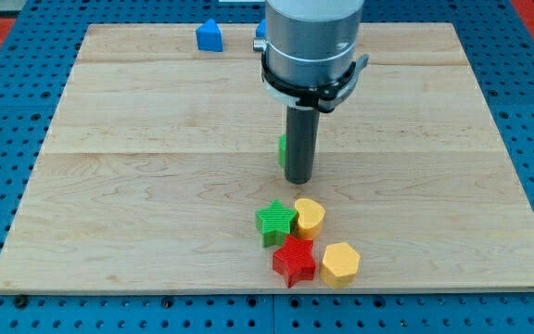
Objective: Move the green circle towards the center left of the board
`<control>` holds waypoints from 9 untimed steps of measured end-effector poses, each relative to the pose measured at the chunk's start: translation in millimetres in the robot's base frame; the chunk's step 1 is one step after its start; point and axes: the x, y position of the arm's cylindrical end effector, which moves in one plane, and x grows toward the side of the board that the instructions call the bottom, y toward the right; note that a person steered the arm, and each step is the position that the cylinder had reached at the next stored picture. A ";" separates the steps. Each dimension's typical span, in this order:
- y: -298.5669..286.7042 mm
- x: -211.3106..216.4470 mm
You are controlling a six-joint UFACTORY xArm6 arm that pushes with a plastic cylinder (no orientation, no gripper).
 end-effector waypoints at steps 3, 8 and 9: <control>-113.2 -56.6; -171.6 -8.5; -216.9 7.4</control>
